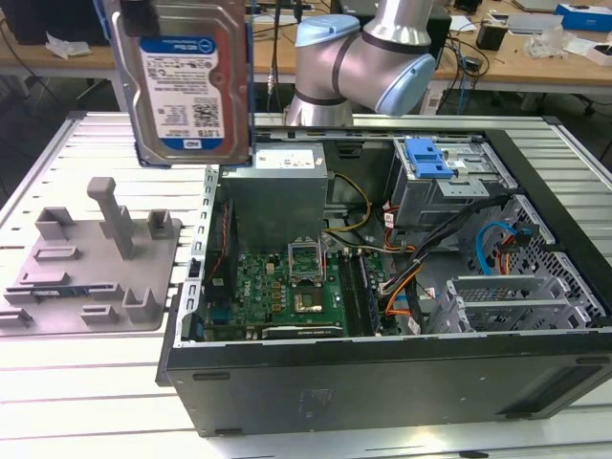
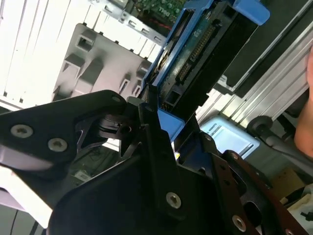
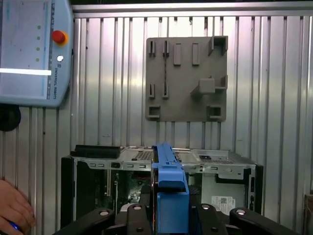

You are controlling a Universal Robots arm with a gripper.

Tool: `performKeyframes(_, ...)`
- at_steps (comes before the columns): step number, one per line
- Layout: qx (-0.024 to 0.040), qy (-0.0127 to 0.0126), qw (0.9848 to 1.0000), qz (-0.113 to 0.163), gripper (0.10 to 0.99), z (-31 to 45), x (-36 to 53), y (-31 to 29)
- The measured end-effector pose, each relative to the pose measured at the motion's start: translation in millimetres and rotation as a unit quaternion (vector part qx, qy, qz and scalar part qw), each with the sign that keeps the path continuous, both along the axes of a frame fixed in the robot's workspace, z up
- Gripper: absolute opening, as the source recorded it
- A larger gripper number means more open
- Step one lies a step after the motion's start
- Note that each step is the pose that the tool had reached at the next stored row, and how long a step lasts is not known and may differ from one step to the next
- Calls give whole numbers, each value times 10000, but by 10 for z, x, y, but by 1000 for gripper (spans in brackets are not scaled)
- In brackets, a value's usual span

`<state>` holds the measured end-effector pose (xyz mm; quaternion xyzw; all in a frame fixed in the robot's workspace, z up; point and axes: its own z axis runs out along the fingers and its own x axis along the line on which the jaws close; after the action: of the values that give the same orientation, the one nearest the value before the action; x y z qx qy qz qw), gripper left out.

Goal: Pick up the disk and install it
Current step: 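Pick up the disk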

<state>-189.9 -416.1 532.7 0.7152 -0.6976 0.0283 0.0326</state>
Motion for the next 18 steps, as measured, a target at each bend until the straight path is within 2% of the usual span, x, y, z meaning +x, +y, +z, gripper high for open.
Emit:
performKeyframes(5, 0, 0, 10000, -1, 369, 0, 224, -94)
performKeyframes(13, -1, 0, 10000, 0, 369, 0, 678, -271)
performKeyframes(16, 0, 0, 10000, 0, 369, 0, 966, -379)
performKeyframes(18, 0, 0, 10000, 0, 369, 0, 1108, -429)
